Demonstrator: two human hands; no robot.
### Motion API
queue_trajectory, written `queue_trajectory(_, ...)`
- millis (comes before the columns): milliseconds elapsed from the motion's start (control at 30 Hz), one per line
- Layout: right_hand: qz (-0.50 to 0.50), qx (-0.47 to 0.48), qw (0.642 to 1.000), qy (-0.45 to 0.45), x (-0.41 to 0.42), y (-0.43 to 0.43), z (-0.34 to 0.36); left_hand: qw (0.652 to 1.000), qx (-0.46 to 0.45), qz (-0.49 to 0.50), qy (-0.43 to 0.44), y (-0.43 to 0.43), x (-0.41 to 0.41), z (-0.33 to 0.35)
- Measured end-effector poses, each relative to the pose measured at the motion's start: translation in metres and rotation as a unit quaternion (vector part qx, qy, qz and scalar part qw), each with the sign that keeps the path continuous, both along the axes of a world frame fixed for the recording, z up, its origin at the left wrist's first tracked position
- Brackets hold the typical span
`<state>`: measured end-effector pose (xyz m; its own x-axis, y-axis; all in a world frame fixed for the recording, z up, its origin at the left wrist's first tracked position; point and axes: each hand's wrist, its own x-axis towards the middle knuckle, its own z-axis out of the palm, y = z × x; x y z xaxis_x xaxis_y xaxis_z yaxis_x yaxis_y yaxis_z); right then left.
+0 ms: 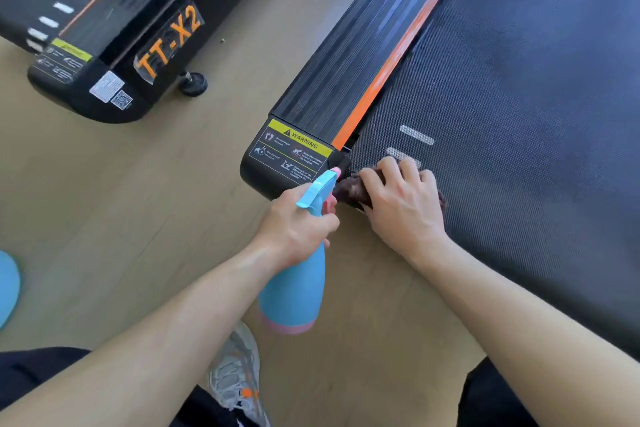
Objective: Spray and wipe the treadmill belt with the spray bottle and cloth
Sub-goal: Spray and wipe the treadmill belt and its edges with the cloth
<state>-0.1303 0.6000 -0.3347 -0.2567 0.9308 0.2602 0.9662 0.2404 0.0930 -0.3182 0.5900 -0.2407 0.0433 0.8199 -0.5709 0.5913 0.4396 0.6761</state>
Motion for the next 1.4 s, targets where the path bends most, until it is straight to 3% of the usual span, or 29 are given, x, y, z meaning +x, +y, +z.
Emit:
queue_trajectory(133, 0.054, 0.021, 0.998, -0.039, 0.024, -0.02, -0.008, 1.0, 0.003, 0.0, -0.016, 0.002, -0.003, -0.001)
queue_trajectory(333, -0.038, -0.023, 0.999, 0.027, -0.006, 0.009, 0.0, 1.0, -0.002, -0.026, -0.004, 0.019, -0.003, 0.001)
queue_trajectory(500, -0.084, -0.045, 0.994, 0.053, 0.032, -0.033, 0.004, 0.996, 0.006, -0.071, -0.056, 0.038, 0.017, 0.014)
queue_trajectory(667, -0.264, -0.094, 0.951, 0.128, 0.071, -0.073, 0.018, 0.989, -0.018, -0.141, -0.043, 0.033, 0.053, 0.019)
queue_trajectory(900, -0.418, -0.132, 0.881, 0.178, 0.088, -0.142, 0.034, 0.966, -0.054, -0.243, -0.066, -0.007, 0.097, 0.0)
queue_trajectory(1067, -0.445, -0.123, 0.867, 0.187, 0.091, -0.163, 0.04, 0.961, -0.044, -0.264, -0.069, -0.01, 0.113, -0.01)
queue_trajectory(1400, -0.398, -0.058, 0.897, 0.184, 0.085, -0.132, 0.042, 0.951, -0.038, -0.306, 0.03, -0.004, 0.069, -0.004)
